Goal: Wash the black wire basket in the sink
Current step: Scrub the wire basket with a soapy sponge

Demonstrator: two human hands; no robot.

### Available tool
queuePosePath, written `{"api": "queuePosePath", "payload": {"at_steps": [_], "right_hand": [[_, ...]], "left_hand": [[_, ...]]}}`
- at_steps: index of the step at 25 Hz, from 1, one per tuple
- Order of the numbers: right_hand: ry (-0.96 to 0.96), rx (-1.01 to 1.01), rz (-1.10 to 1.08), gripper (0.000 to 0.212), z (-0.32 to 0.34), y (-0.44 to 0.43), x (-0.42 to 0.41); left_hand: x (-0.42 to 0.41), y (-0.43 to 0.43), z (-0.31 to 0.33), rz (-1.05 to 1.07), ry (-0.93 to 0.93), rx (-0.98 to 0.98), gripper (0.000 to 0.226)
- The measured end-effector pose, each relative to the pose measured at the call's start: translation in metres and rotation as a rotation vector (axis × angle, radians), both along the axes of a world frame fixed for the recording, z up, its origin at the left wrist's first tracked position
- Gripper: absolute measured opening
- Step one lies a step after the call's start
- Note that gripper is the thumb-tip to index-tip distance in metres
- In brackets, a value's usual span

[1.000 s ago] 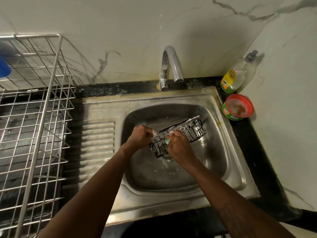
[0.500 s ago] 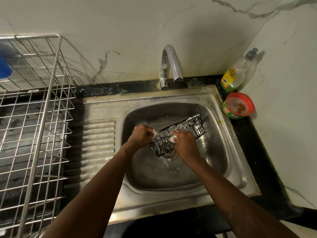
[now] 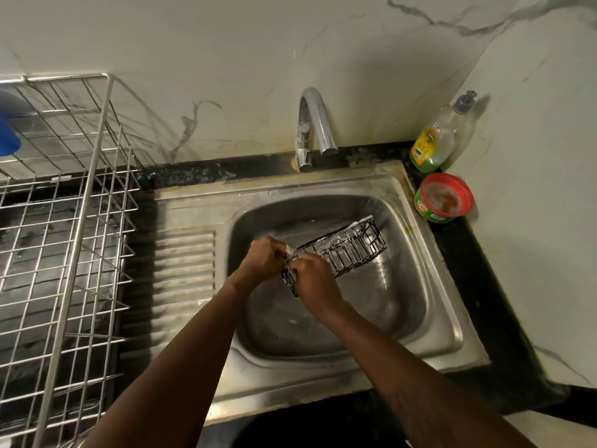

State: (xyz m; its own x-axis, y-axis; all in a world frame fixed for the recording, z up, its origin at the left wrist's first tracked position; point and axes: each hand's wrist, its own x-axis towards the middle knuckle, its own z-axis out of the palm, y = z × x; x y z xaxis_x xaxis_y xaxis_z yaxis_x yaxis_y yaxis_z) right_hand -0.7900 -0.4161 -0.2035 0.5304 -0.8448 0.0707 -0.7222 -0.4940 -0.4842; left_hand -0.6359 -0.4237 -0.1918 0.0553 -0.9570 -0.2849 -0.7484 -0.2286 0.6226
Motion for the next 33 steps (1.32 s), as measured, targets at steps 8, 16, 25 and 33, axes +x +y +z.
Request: {"api": "queuePosePath", "payload": {"at_steps": [8, 16, 25, 33], "right_hand": [[-0.135, -0.002, -0.345, 0.04, -0.008, -0.053, -0.105], [-0.029, 0.004, -0.352, 0.043, -0.011, -0.04, -0.078], [-0.145, 0.055, -0.454, 0.043, -0.011, -0.071, -0.099], [-0.129, 0.068, -0.384, 0.039, -0.011, -0.055, -0.037]], "left_hand": [[0.0, 0.0, -0.002, 0.003, -0.015, -0.019, 0.018], [-0.001, -0.003, -0.002, 0.0, -0.039, -0.018, 0.018], [0.001, -0.003, -0.004, -0.052, -0.04, -0.022, 0.017], [-0.004, -0.005, -0.006, -0.033, -0.032, -0.022, 0.017]]}}
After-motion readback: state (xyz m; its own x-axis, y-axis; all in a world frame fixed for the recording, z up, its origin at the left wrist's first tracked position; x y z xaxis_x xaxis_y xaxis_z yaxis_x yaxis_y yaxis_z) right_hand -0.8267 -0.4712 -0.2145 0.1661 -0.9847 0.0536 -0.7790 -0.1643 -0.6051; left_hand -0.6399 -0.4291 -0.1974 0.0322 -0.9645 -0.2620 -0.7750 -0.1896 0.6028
